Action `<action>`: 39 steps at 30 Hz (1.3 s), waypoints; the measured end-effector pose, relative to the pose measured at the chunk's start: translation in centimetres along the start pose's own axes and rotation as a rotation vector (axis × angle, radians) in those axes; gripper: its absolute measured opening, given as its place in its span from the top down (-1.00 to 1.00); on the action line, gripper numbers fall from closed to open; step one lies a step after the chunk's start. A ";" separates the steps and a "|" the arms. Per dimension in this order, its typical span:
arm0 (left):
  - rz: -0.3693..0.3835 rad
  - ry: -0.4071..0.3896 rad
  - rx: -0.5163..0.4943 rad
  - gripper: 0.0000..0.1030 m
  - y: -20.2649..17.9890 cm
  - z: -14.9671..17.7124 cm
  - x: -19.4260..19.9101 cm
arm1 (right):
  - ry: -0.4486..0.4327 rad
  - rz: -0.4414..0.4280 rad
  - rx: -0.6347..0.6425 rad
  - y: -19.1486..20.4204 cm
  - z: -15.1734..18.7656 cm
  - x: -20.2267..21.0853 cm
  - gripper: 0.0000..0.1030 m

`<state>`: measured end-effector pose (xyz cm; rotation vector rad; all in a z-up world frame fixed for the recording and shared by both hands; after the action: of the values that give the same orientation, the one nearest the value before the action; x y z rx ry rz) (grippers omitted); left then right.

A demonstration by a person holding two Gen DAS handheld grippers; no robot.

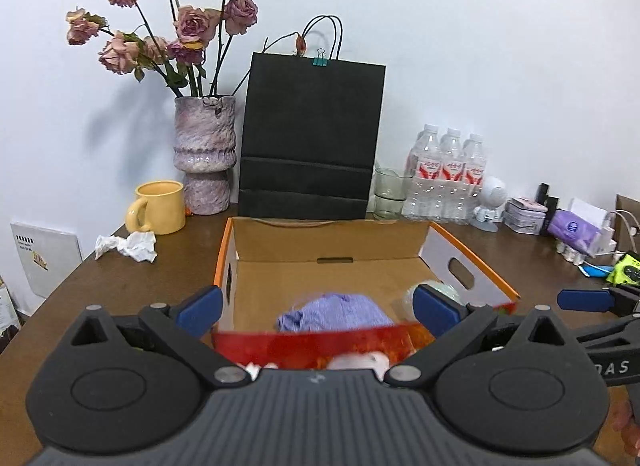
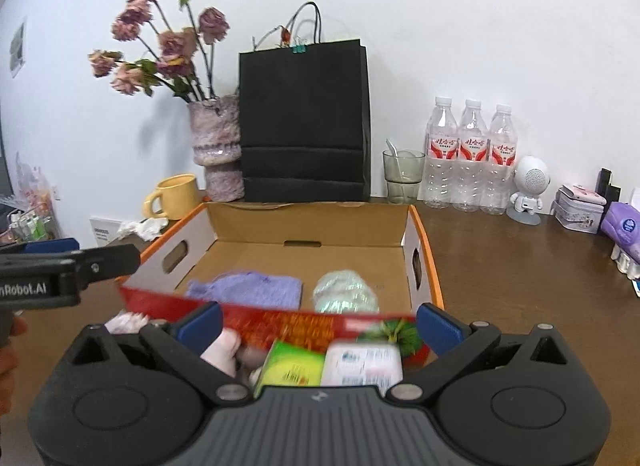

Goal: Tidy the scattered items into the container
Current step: 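Grasp the plush hamster with the left tool while the right tool grasps the blue snack packet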

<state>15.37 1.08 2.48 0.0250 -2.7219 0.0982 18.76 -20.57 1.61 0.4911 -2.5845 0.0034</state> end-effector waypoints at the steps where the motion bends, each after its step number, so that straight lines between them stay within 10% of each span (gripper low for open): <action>1: 0.004 0.002 -0.003 -1.00 0.2 0.3 0.5 | 0.000 -0.003 0.001 0.2 0.4 0.7 -1.00; 20: 0.015 0.114 0.026 -1.00 1.8 8.1 5.8 | 0.096 0.005 -0.061 0.3 10.1 6.3 -1.00; 39: 0.080 0.156 -0.142 -0.98 -2.5 7.5 0.3 | 0.162 0.064 -0.044 -0.7 9.6 1.4 -1.00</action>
<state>12.16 -1.96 -4.10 -0.1279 -2.5671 -0.0680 13.26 -22.65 -6.10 0.3763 -2.4352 0.0073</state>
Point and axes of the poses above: each gripper's, at about its wrist camera, not at the fingertips, and x roughly against the way its jaws point, y to its left, z to its underside, the point moved 2 cm from there along -x, roughly the way its jaws point, and after that the axes turned 3 degrees about -z, right-handed, at the moved point
